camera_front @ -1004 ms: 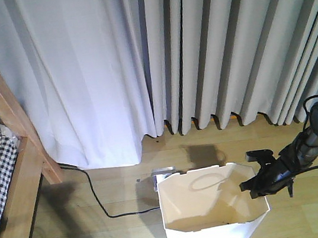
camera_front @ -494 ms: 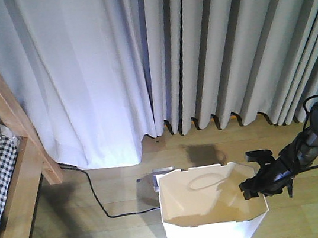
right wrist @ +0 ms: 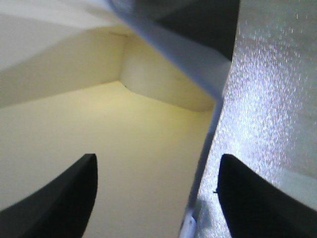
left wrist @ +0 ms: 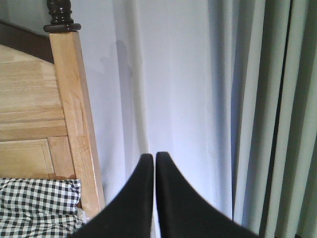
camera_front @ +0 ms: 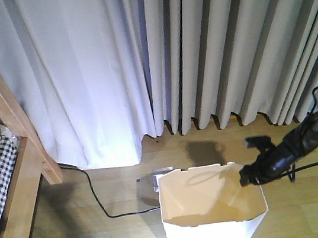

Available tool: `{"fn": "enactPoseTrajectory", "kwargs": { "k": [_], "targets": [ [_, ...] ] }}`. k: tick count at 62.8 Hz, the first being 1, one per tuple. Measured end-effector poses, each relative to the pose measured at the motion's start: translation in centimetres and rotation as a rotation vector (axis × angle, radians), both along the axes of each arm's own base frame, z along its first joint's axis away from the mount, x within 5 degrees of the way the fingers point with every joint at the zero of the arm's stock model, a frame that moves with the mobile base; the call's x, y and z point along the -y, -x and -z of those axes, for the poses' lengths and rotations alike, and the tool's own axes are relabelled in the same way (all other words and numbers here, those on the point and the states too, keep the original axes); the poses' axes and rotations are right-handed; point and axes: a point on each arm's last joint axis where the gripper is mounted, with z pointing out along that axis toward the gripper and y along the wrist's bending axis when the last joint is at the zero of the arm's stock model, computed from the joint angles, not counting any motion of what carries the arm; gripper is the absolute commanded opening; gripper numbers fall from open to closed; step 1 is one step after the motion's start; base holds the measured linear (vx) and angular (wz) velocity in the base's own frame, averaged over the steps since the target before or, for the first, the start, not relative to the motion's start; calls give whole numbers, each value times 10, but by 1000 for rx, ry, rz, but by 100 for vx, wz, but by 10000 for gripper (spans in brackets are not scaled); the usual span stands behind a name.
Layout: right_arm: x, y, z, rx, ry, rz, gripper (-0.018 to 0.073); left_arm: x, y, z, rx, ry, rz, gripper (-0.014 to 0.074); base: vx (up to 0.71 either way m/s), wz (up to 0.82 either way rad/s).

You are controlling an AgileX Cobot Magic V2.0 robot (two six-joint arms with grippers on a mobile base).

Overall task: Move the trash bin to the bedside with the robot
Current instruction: 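Open the right gripper and raise it away from the bin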

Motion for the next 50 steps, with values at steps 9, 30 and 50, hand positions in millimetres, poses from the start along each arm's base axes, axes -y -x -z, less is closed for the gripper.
{"fn": "enactPoseTrajectory", "kwargs": {
  "k": [9,30,50],
  "targets": [
    [3,-1,-39,26,35,46,496,0,0,0,0,0,0,-6,0,0],
    [8,12,-177,213,149,42,496,0,0,0,0,0,0,-6,0,0],
    [3,56,-319,514,222,73,496,0,0,0,0,0,0,-6,0,0]
  ]
}}
